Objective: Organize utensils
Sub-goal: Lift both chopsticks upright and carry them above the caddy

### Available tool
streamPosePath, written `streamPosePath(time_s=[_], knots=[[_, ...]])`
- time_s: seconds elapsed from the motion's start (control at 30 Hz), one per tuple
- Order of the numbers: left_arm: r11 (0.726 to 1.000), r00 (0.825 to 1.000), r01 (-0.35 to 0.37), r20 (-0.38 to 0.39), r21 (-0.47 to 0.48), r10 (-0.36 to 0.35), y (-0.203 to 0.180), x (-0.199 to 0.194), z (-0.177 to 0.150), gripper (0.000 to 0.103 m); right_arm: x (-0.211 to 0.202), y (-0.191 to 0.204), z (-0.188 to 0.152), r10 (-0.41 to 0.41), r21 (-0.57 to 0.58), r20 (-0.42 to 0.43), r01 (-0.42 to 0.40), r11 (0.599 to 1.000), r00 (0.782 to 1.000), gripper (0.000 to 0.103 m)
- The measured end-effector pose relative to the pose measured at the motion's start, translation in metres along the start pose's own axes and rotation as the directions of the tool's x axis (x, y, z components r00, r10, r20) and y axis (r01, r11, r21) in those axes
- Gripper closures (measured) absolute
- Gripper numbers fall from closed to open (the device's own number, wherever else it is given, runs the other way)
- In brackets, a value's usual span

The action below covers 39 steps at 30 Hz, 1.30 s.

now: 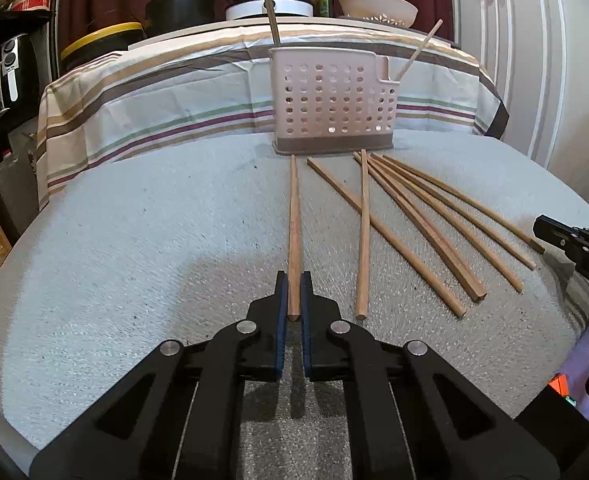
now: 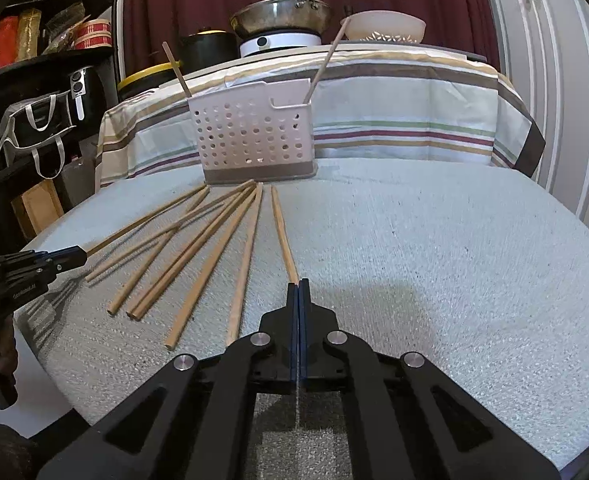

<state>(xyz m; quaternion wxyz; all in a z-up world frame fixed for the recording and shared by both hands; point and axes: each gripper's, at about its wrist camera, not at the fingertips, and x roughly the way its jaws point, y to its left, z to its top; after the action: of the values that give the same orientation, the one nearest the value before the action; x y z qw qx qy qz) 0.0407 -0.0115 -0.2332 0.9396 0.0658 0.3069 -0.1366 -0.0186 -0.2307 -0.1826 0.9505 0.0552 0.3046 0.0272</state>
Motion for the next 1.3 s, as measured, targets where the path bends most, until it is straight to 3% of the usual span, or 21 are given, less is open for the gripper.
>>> streamPosePath(time_s=[0.17, 0.23, 0.37, 0.57, 0.7, 0.87, 1.3], knots=[[1.000, 1.000, -0.009, -0.012, -0.003, 0.009, 0.002, 0.002, -0.002, 0.096, 0.003, 0.001, -0.006, 0.008, 0.002, -0.012, -0.008, 1.000, 1.000, 0.101], [1.000, 1.000, -0.011, -0.014, -0.005, 0.011, 0.002, 0.003, -0.003, 0.096, 0.000, -0.001, -0.007, 0.003, 0.015, -0.001, -0.003, 1.000, 1.000, 0.091], [1.000, 1.000, -0.015, -0.015, -0.011, 0.015, 0.004, 0.003, -0.003, 0.096, 0.001, -0.006, -0.008, -0.006, 0.031, -0.003, 0.006, 1.000, 1.000, 0.082], [1.000, 1.000, -0.023, -0.019, -0.013, 0.023, 0.004, 0.004, -0.004, 0.096, 0.005, -0.004, -0.015, -0.001, 0.016, -0.005, 0.001, 1.000, 1.000, 0.082], [1.000, 0.999, -0.025, -0.020, -0.014, 0.025, 0.004, 0.004, -0.004, 0.096, 0.004, -0.004, -0.015, 0.025, 0.016, -0.004, -0.025, 1.000, 1.000, 0.095], [0.999, 1.000, -0.029, -0.003, -0.016, 0.029, 0.005, -0.002, -0.002, 0.097, 0.001, -0.006, -0.012, 0.031, 0.043, -0.006, -0.030, 0.999, 1.000, 0.097], [0.998, 0.995, -0.053, 0.087, -0.043, 0.057, 0.011, -0.034, 0.025, 0.097, -0.047, 0.006, 0.039, 0.022, 0.005, 0.154, -0.023, 1.000, 0.988, 0.097]])
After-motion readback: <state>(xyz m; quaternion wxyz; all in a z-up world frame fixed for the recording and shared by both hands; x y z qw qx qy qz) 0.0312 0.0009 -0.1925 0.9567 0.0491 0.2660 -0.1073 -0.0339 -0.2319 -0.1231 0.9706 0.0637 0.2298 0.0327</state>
